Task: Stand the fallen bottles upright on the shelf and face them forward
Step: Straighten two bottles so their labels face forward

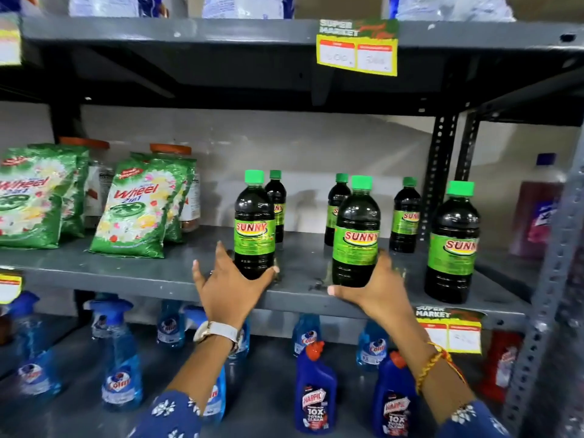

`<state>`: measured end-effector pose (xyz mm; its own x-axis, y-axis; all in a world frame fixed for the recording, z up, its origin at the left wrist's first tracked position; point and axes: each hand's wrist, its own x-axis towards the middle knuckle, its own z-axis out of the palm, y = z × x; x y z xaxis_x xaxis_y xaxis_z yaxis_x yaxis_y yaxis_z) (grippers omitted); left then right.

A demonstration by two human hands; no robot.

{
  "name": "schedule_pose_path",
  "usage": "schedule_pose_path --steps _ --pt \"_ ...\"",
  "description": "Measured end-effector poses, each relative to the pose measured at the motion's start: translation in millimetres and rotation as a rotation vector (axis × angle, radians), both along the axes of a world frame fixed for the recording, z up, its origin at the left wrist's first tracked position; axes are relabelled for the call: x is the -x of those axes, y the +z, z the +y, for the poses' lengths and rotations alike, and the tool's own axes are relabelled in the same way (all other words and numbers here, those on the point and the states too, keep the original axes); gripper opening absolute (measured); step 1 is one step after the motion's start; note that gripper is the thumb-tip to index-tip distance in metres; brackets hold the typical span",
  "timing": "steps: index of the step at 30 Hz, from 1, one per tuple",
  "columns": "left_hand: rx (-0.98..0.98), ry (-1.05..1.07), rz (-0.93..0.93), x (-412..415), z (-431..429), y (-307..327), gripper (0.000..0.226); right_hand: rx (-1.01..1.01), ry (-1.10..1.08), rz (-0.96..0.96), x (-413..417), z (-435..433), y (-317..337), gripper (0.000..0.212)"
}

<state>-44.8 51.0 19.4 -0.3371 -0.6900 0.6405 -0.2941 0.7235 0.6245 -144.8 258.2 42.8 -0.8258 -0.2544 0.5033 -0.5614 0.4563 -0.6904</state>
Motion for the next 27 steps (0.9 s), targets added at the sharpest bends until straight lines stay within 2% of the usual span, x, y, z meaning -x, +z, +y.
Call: schedule_pose_path --steps 4,7,9,15,27 --pt "0.046 0.008 0.008 2 -5 -1 0.093 -0.014 -0.018 0.019 3 -2 -3 0.078" --pt "0.081 -0.007 0.014 2 -7 -3 0.074 -0.010 -0.046 0.039 2 -3 -5 0.076" --pt "0.083 -0.013 0.032 2 -8 -4 0.069 -0.011 -0.062 0.038 1 -4 -5 0.076" --pt "0.103 -0.021 0.072 3 -11 -8 0.071 0.002 -0.055 0.026 -1 -3 -4 0.073" --pt "0.076 -0.056 0.021 -1 -10 -4 0.082 -0.013 -0.044 0.030 1 -2 -2 0.073"
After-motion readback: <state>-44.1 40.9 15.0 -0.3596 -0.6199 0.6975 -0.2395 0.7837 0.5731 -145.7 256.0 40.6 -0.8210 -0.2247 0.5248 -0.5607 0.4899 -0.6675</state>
